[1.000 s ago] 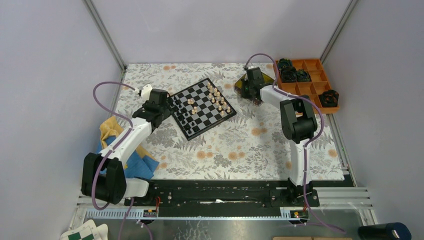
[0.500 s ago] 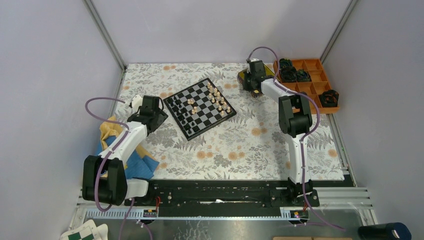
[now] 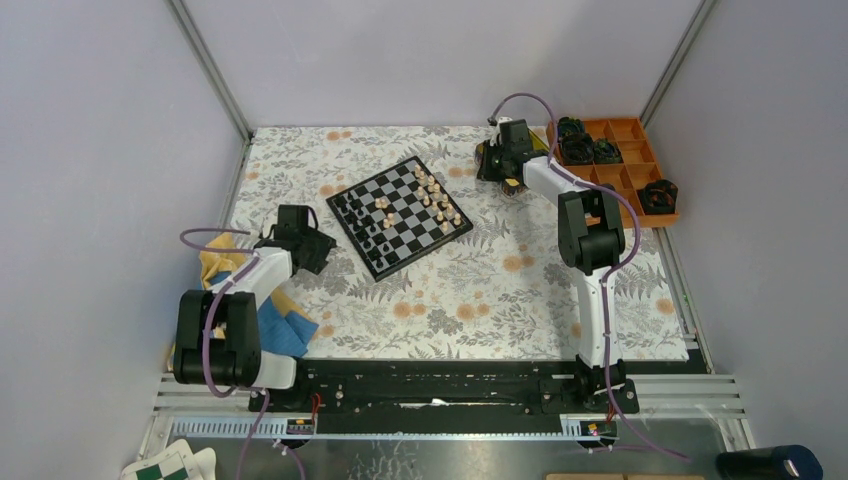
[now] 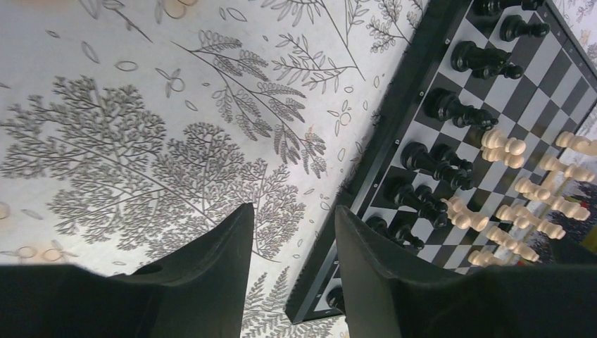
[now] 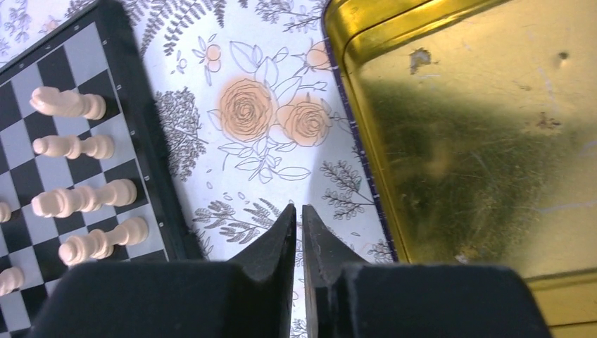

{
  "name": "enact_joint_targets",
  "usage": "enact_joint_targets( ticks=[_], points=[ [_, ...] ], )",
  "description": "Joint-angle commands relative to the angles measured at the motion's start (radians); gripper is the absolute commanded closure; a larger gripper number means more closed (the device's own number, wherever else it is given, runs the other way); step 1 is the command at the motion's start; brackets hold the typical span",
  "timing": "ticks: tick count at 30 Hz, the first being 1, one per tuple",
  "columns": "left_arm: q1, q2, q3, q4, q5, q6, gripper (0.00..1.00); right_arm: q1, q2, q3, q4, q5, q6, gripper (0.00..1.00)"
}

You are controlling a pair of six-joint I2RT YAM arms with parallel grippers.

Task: Set up the chess pieces on the board
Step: Move the storage box to the center of the board, then move the chessboard to the center of the board.

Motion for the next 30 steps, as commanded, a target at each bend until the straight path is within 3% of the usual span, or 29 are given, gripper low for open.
enact_joint_targets(
  ticks=[1,7,16,30],
  points=[
    [0.011,0.03,-0.015,0.129,0.082,-0.073,0.49,0.01,0.007,0.035,0.024,-0.104,0.005,0.89],
    [0.012,0.083,-0.021,0.168,0.106,-0.1,0.59,0.015,0.041,0.064,0.005,-0.144,0.027,0.95],
    [0.016,0.175,-0.026,0.269,0.127,-0.133,0.84,0.023,0.083,0.105,-0.028,-0.171,0.048,1.0],
    [0.031,0.282,-0.063,0.408,0.181,-0.182,0.93,0.023,0.124,0.126,-0.049,-0.19,0.069,1.0]
  ],
)
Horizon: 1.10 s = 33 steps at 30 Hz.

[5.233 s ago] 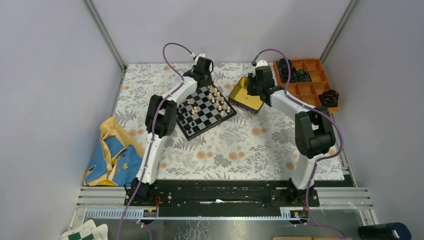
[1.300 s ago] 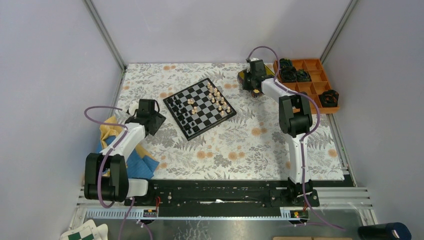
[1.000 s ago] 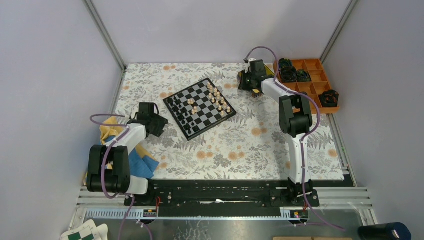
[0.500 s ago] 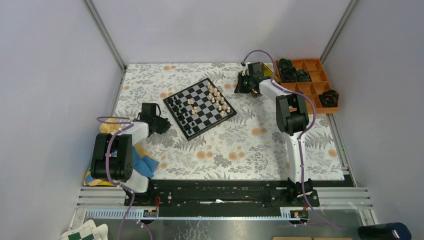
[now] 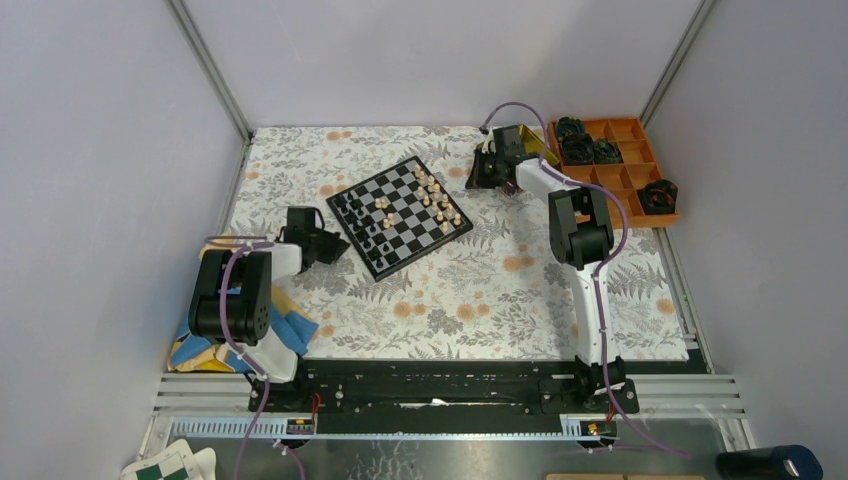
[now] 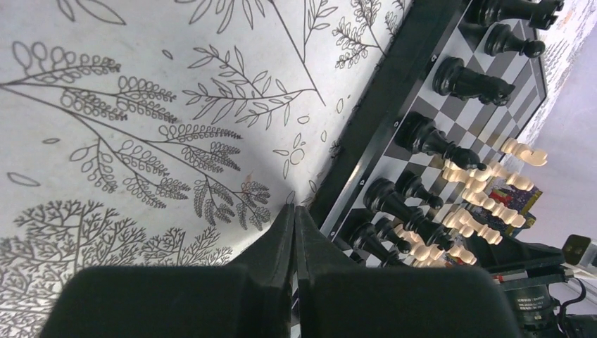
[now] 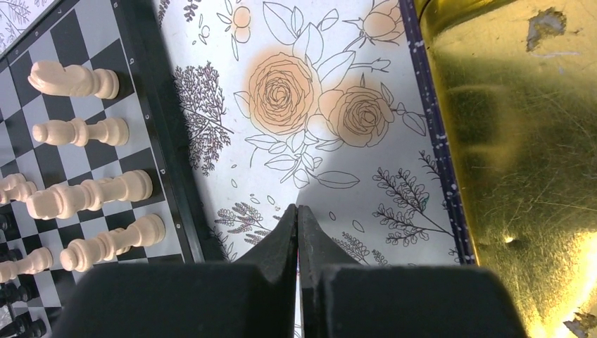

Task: Set up the chess pieces on the board
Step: Move the chessboard to the center of the board.

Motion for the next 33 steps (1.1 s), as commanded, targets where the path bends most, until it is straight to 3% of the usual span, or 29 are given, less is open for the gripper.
enact_joint_targets(
  ticks=[1,23,33],
  points=[
    [0.03,0.035,-0.033,0.052,0.015,-0.013,0.93,0.01,0.017,0.041,-0.01,-0.033,0.017,1.0],
    [0.048,0.071,-0.111,0.223,0.111,-0.057,0.94,0.012,0.03,-0.034,0.007,-0.129,0.046,1.0],
    [0.045,0.081,-0.106,0.232,0.128,-0.053,0.95,0.072,0.015,-0.082,-0.019,-0.158,0.031,1.0]
  ],
)
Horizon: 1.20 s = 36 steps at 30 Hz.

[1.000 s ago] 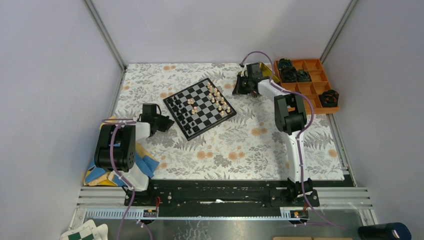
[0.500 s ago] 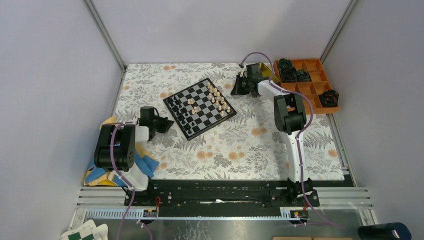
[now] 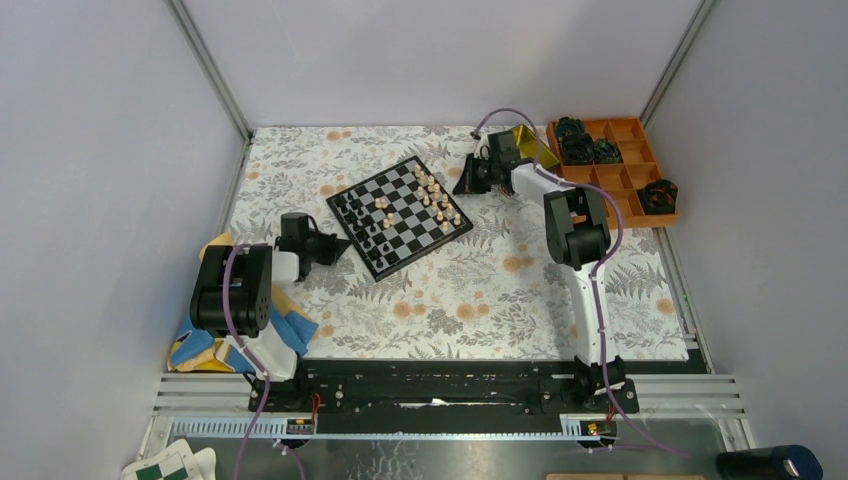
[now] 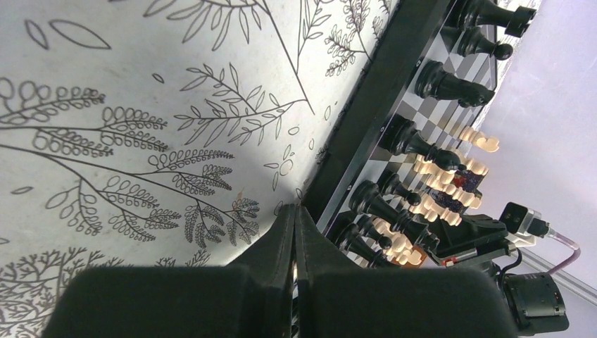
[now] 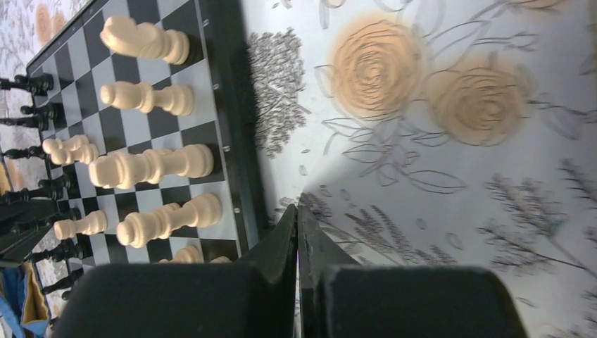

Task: Set up the chess pieces on the board
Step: Move the chessboard to the center of the board.

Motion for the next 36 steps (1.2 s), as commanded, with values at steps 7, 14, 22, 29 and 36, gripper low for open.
enact_joint_targets(
  ticks=[7,14,22,29,36],
  points=[
    [0.001,0.022,-0.013,-0.04,0.016,0.027,0.95,0.088,-0.029,-0.108,-0.075,-0.015,-0.008,1.0],
    [-0.003,0.01,-0.004,-0.062,0.031,0.058,0.96,0.097,-0.08,-0.194,-0.06,-0.006,-0.014,1.0],
    [-0.03,-0.027,0.006,-0.112,0.032,0.089,0.97,0.097,-0.125,-0.25,-0.051,0.004,-0.024,1.0],
    [-0.1,-0.072,-0.019,-0.152,0.031,0.097,0.97,0.098,-0.156,-0.294,-0.045,0.009,-0.03,1.0],
    [-0.144,-0.124,-0.055,-0.177,0.025,0.095,0.98,0.098,-0.211,-0.379,-0.03,0.02,-0.038,1.0]
  ],
)
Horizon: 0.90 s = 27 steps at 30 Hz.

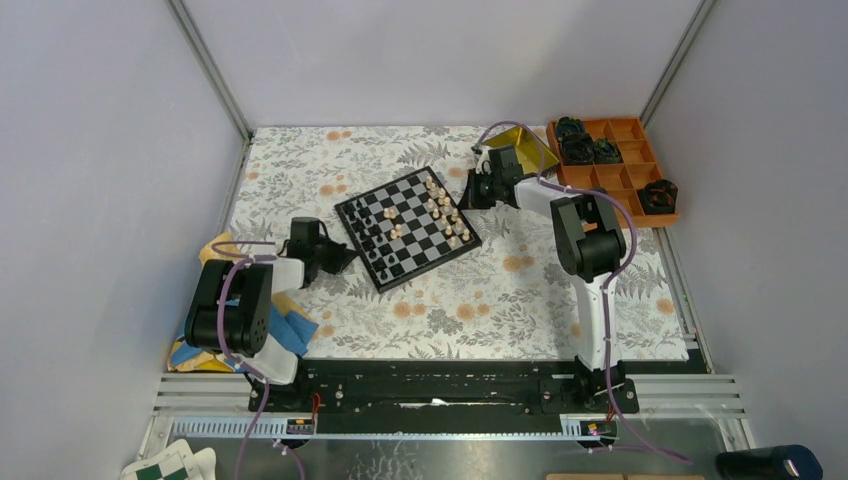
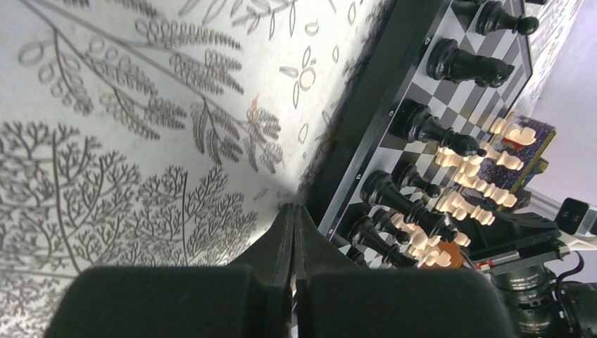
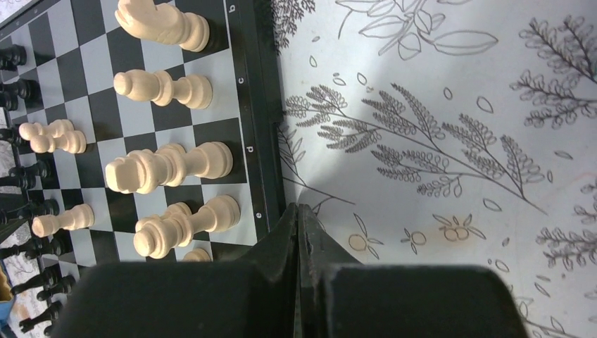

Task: Set up the chess pieces on the board
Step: Move the chessboard to the center of the board.

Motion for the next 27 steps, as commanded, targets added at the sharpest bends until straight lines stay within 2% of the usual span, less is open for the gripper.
enact_joint_targets(
  ticks=[1,27],
  points=[
    [-0.063,-0.032,-0.031,-0.059,0.054,0.015,0.98,0.055,-0.034,-0.089,-0.126,-0.049,-0.011,1.0],
    [-0.216,-0.216,-0.18,-0.126,-0.007,-0.017,0.98,0.057,-0.239,-0.391,-0.003,-0.006,0.045,1.0]
  ],
)
